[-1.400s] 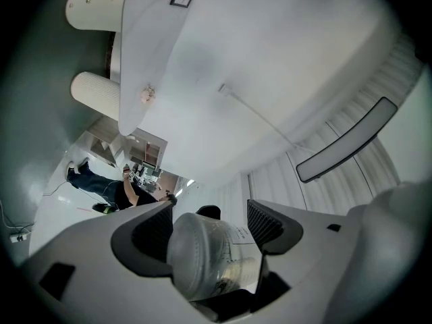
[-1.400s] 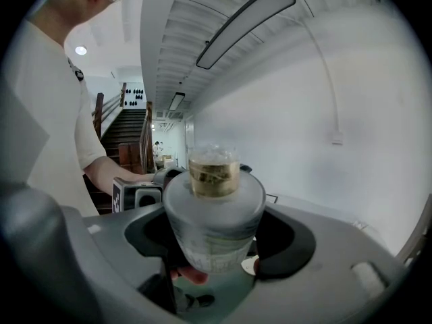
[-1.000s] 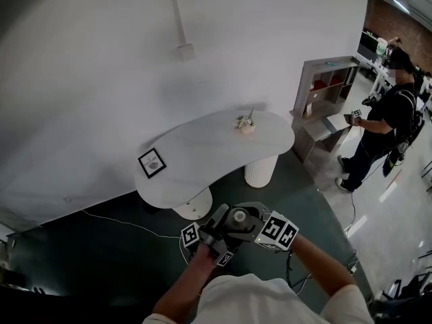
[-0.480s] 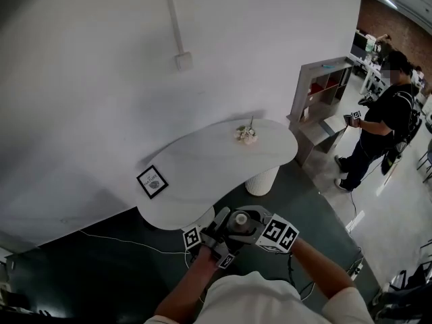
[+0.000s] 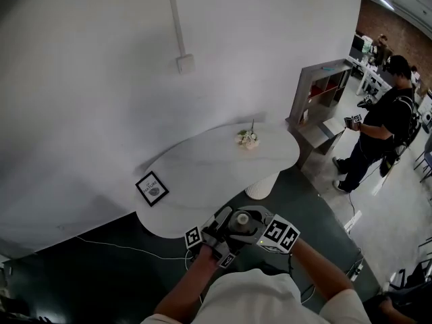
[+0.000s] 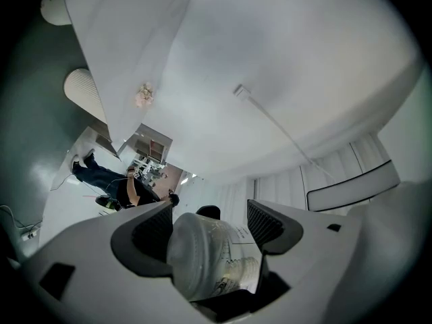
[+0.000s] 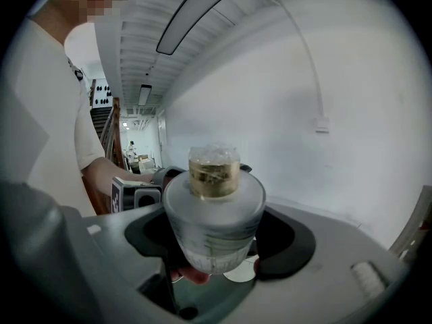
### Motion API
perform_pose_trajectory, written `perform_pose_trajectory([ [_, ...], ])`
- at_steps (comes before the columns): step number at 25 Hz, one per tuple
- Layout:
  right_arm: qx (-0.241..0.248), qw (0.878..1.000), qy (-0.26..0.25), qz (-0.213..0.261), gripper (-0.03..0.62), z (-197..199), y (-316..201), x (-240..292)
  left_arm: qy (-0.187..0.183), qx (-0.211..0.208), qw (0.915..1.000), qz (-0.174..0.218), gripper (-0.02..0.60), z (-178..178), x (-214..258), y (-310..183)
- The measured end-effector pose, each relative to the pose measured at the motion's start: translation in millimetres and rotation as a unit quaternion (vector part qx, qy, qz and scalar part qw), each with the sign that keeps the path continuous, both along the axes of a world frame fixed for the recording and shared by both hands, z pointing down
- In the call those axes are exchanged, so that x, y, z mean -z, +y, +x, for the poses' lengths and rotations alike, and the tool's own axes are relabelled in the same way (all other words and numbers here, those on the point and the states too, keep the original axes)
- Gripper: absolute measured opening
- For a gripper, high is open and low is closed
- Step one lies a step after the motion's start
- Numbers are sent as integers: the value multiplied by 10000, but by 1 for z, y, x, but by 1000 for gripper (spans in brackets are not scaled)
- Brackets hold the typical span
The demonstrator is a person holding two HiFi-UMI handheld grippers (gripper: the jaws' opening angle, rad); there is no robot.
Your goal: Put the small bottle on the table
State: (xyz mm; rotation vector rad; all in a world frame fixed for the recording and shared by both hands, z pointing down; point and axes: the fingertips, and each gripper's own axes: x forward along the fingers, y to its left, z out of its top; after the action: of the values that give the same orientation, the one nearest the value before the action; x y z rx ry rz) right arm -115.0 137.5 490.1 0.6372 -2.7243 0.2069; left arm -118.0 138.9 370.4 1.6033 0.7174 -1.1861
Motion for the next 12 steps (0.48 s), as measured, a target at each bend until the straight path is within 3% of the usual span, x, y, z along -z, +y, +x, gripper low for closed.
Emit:
perform_pose_trajectory([
  [12, 247, 9997, -63, -15, 345, 24, -62, -8, -129, 214, 9997, -36, 337, 27, -8, -63],
])
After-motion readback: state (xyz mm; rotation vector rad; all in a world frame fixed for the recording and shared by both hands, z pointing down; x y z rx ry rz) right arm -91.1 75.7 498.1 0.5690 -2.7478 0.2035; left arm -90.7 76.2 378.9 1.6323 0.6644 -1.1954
